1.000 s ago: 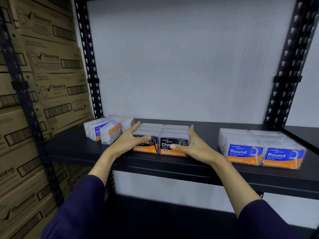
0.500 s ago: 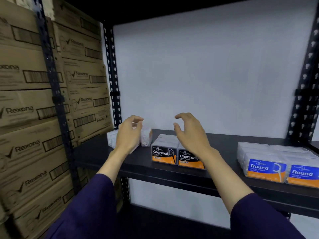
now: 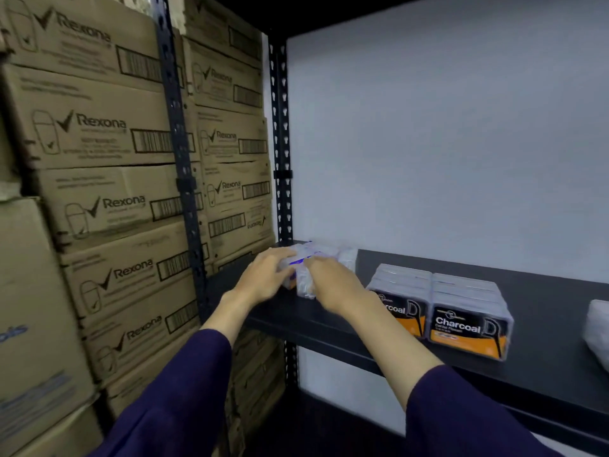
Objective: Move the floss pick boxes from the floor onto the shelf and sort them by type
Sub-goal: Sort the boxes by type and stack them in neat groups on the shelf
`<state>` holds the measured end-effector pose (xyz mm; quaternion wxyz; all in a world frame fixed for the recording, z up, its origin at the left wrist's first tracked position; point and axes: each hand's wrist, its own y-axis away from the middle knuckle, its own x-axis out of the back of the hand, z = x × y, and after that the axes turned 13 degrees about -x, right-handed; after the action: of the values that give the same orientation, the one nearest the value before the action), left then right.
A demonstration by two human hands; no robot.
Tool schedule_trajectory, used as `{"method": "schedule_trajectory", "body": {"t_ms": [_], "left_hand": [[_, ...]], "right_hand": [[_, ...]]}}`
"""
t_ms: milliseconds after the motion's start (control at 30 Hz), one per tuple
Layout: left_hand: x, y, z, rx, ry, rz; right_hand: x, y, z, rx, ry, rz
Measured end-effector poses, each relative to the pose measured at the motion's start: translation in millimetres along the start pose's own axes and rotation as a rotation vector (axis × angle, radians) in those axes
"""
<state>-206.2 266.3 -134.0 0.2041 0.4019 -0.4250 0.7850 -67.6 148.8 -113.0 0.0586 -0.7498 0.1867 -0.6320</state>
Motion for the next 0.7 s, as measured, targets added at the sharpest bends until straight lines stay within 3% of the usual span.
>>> {"method": "schedule_trajectory", "body": {"t_ms": [133, 367, 567, 700], "left_hand": [[-9.3, 4.4, -8.8, -0.085, -0.043, 0.135], [-1.9, 12.5, -27.2, -0.023, -0.138, 0.180], [-5.1, 16.6, -35.1, 0.016, 0.086, 0.242], [-3.0, 16.4, -35.3, 0.007, 0.185, 0.255]], "right_hand": [[-18.1, -1.0, -4.0, -0.072, -0.250, 0.075], [-37.7, -1.9, 0.5, -0.175, -0.411, 0.276], [-34.3, 2.2, 4.7, -0.257, -0.662, 0.275], [-29.4, 6.3, 9.9, -0.281, -0.834, 0.142]]}}
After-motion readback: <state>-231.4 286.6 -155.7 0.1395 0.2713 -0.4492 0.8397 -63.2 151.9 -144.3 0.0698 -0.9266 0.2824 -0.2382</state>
